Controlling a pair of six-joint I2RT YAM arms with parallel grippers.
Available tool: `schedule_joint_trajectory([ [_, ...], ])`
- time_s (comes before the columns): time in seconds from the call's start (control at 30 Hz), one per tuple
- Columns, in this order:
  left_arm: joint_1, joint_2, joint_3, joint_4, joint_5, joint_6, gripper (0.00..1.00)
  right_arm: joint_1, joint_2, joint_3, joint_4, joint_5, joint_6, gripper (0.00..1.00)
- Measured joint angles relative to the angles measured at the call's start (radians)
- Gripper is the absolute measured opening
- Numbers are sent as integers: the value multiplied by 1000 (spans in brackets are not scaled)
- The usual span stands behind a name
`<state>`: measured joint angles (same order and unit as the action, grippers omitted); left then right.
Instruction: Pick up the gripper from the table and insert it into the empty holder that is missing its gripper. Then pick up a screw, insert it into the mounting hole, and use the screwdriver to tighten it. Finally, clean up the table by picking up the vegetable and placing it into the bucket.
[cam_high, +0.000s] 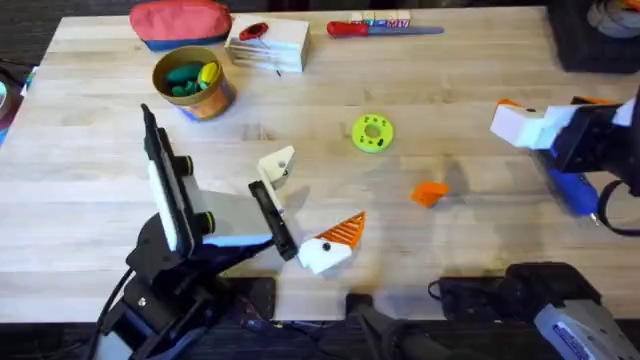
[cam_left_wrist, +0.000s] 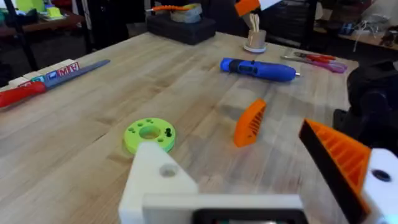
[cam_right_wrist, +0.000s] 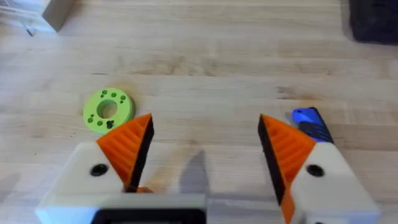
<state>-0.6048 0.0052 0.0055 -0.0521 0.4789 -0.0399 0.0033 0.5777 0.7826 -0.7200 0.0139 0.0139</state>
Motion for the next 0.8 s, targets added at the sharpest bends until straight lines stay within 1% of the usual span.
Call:
schedule_joint_trajectory([
  [0.3,0,0,0,0,-3,1,986,0,0,0,0,0,0,991],
  [0.6,0,0,0,0,-50,2,987,0,0,0,-16,-3,6,991],
  [0.7,0,0,0,0,-54,1,986,0,0,0,-48,-25,26,991],
  [0.8,0,0,0,0,-44,1,986,0,3,0,-61,-90,32,991],
])
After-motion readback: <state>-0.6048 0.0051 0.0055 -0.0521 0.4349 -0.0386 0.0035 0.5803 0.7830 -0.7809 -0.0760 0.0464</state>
